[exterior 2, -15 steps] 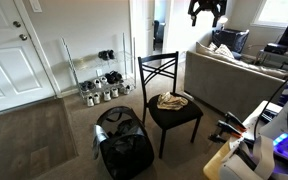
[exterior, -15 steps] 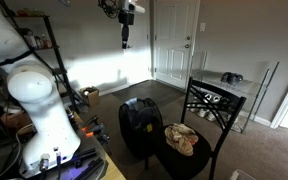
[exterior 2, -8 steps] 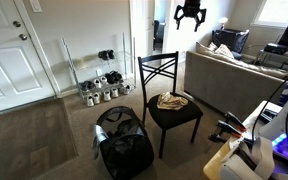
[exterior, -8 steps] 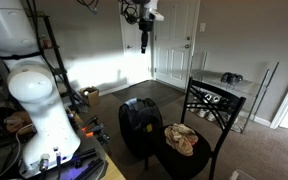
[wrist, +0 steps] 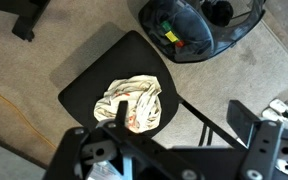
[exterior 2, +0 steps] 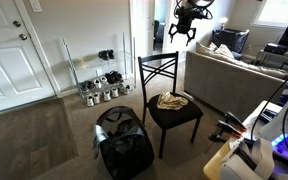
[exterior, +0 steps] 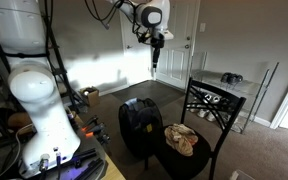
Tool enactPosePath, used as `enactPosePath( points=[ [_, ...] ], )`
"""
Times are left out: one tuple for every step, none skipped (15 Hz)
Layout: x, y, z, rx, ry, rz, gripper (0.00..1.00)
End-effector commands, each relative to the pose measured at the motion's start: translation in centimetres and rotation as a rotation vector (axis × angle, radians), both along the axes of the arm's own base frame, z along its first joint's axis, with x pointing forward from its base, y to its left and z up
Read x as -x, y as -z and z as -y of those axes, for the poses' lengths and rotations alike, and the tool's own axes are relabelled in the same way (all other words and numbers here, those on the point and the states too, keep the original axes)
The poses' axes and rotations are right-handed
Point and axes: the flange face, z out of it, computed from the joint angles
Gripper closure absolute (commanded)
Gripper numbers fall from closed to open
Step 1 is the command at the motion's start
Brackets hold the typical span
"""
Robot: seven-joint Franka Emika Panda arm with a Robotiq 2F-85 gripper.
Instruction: Put the peach shirt in the laundry basket
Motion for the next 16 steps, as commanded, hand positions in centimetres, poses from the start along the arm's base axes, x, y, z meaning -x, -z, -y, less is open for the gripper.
enactPosePath(
  points=[
    [0.1,2.8,2.0,0.004,0.105,-0.017,0.0],
    [0.5,3.2,2.0,-0.029,0.073,-0.058,0.0],
    [0.0,2.7,2.0,0.0,0.067,-0.035,0.0],
    [0.1,3.3,2.3,-0.005,0.073,-0.046,0.0],
    [0.1,3.5,2.3,-0.006,0.076,-0.051,0.0],
    [0.1,3.5,2.3,-0.007,0.075,-0.052,0.0],
    [0.1,3.5,2.2,-0.008,0.075,-0.051,0.0],
    [0.1,3.5,2.2,-0.008,0.075,-0.051,0.0],
    [0.1,3.5,2.2,-0.008,0.075,-0.052,0.0],
    [0.1,3.5,2.2,-0.008,0.075,-0.052,0.0],
    [0.2,3.3,2.1,0.009,0.085,-0.035,0.0],
    [0.0,3.7,1.9,0.005,0.094,-0.022,0.0],
    [-0.5,4.3,1.8,0.008,0.106,-0.016,0.0],
    [-1.5,5.3,1.7,0.001,0.141,0.0,0.0],
    [-2.5,6.4,1.9,-0.008,0.179,0.023,0.0],
    [-3.6,8.3,2.2,-0.03,0.209,-0.005,0.0]
  ],
)
